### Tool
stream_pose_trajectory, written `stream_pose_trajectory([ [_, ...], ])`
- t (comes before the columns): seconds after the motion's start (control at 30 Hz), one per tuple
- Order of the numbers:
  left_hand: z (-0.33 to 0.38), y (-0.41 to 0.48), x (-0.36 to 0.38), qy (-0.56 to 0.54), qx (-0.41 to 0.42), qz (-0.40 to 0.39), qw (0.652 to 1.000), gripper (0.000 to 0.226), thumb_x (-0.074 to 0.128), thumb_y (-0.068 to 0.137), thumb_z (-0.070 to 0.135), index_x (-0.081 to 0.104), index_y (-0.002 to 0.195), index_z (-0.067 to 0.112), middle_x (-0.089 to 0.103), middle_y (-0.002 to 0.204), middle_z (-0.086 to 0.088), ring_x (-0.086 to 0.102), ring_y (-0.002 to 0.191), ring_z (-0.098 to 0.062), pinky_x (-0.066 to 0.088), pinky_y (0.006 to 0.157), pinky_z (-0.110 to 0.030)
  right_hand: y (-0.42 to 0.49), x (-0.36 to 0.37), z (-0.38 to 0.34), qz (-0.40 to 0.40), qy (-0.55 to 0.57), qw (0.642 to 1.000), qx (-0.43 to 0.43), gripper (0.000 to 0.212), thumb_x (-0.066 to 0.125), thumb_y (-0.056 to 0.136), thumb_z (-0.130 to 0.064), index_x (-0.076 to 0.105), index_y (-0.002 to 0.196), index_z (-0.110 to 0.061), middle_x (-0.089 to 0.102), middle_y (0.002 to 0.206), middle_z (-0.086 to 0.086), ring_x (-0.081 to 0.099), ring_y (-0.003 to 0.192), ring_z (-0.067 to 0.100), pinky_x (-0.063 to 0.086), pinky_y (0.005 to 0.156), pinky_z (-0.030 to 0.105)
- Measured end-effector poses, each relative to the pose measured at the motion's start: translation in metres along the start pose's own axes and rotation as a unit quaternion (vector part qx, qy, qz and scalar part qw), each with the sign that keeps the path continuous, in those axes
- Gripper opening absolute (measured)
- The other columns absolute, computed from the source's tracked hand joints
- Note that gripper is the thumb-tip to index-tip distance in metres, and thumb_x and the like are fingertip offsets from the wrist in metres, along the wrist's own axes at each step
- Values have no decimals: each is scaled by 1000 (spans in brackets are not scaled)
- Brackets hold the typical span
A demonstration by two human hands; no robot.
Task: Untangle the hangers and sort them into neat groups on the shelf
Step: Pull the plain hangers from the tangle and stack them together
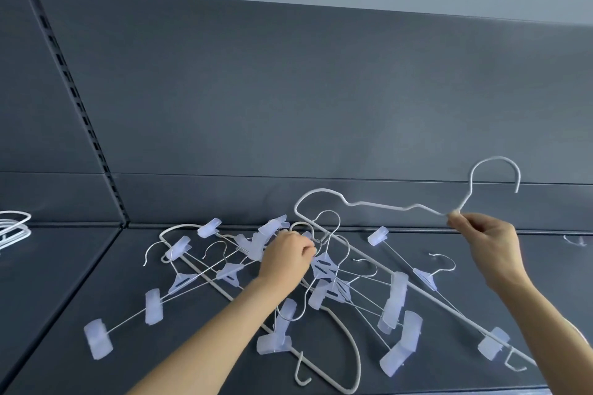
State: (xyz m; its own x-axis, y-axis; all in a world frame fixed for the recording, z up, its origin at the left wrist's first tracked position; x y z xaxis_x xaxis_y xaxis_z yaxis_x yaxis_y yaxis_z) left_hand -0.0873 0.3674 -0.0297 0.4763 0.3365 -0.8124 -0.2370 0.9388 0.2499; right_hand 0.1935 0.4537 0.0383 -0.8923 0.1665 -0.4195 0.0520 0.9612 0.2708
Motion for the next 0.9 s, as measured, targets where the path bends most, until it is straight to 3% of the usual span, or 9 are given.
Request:
stream_pose_trajectory([
  [0.07, 3, 4, 12, -4, -7, -25, 1000, 36, 52, 84, 13, 40, 51, 8, 36, 54, -3, 38, 70, -22, 33, 58, -30, -1, -1, -2, -2, -3, 1000, -4, 20, 62, 85, -26, 66, 66, -21, 65, 88, 31, 41, 47, 5, 32, 43, 8],
  [0.2, -3, 10, 27, -60, -47, -27, 997, 26, 54, 81, 7, 49, 56, 15, 43, 62, -4, 38, 64, -17, 35, 60, -27, -3, -3, -3, -9, -10, 1000, -13, 19, 63, 85, -24, 67, 68, -16, 66, 84, 30, 45, 59, 11, 33, 45, 7],
  [0.33, -2, 9, 24, -131, -71, 14, 989, 29, 51, 77, -2, 48, 51, 11, 39, 52, -3, 32, 51, -12, 32, 54, -22, -6, 3, -6, -24, -45, 999, -14, 21, 63, 84, -22, 71, 79, -3, 58, 61, 18, 43, 44, 5, 33, 43, 10],
  [0.4, 1, 6, 17, -155, -57, 36, 986, 32, 53, 78, -3, 47, 48, 3, 36, 47, -2, 28, 48, -8, 30, 51, -9, -6, 10, -6, -29, -66, 997, -15, 17, 64, 84, -24, 70, 75, -10, 65, 70, 20, 54, 59, 13, 44, 60, 25],
  [0.5, -5, 1, 11, -166, -53, 50, 983, 26, 56, 80, 1, 55, 55, -6, 45, 55, -5, 32, 55, -13, 34, 52, -7, -5, 11, -4, -4, -90, 996, -7, 17, 63, 84, -27, 72, 80, -13, 69, 81, 21, 61, 82, 35, 47, 71, 37],
  [0.63, -5, 1, 8, -133, -37, 42, 990, 35, 50, 73, -2, 33, 44, 8, 26, 50, -2, 19, 54, -11, 23, 50, -25, 0, -4, 0, 25, -38, 999, -3, 25, 62, 85, -27, 70, 79, -5, 64, 72, 17, 50, 52, 5, 36, 48, 10],
  [0.7, 0, 0, 7, -86, -32, 38, 995, 40, 49, 74, -2, 26, 45, 15, 21, 49, -3, 17, 52, -13, 19, 50, -25, -1, -9, -2, 30, -17, 999, -5, 24, 61, 86, -27, 69, 77, -6, 61, 69, 15, 49, 48, 0, 34, 44, 8],
  [0.83, 1, 0, 13, -9, -44, 18, 999, 28, 57, 84, 12, 62, 57, 7, 65, 65, 1, 52, 72, -13, 40, 58, -23, -5, -13, -10, 29, -11, 999, -33, 24, 62, 85, -25, 70, 77, -4, 55, 62, 19, 40, 48, 5, 32, 44, 10],
  [0.9, 2, 2, 13, -14, -57, 12, 998, 22, 59, 84, 15, 69, 68, 6, 72, 75, -2, 59, 75, -17, 48, 60, -28, -7, -15, -11, 31, 0, 999, -37, 23, 62, 85, -25, 69, 74, -6, 54, 64, 25, 38, 52, 6, 32, 45, 11],
])
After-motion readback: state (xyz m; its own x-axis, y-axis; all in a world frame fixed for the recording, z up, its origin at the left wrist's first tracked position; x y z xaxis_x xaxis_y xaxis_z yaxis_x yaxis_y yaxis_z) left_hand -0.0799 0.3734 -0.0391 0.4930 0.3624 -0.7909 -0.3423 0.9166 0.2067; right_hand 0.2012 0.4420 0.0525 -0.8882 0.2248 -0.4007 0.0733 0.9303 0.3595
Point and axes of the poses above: each hand's wrist, its own y-axis towards the middle knuckle, its own x-axis out of the palm, z = x × y, the point moved 4 cm from there along y, towards the middle knuckle
